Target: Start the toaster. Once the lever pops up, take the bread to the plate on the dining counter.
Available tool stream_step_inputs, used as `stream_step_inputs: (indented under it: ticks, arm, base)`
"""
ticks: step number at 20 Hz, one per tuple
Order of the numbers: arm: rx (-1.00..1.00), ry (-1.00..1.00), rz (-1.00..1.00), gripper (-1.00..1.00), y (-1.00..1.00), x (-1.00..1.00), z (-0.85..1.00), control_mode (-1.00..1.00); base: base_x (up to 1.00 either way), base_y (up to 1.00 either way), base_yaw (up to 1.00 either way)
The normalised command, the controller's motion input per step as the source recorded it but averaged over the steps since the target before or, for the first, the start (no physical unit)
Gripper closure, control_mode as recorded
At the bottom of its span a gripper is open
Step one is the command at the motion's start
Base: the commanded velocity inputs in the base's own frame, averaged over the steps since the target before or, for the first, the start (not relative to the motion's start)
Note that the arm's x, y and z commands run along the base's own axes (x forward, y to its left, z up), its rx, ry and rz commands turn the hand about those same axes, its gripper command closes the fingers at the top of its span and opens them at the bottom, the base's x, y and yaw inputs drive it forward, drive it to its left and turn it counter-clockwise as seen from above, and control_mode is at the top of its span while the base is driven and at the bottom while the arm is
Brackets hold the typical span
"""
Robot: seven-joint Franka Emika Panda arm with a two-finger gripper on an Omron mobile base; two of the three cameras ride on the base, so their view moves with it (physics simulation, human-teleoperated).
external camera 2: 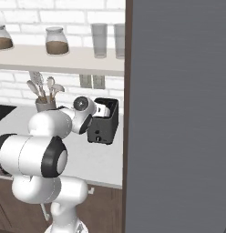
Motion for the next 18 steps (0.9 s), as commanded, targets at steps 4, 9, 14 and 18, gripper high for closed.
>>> stream_step_inputs:
  ticks: [4,9,14,18]
  arm:
    - [0.00,0.00,0.00,-1.00,0.00,0.00,0.00,-1.00]
    - [0.00,0.00,0.00,-1.00,0.00,0.00,0.00,-1.00]
    - [0.00,0.00,0.00,-1.00,0.00,0.00,0.00,-1.00]
    - [0.00,0.00,0.00,-1.00,0.00,0.00,0.00,-1.00]
  base:
    - [0.00,0.00,0.00]
    - [0.00,0.00,0.00]
    - [0.00,0.00,0.00]
    - [0.00,0.00,0.00]
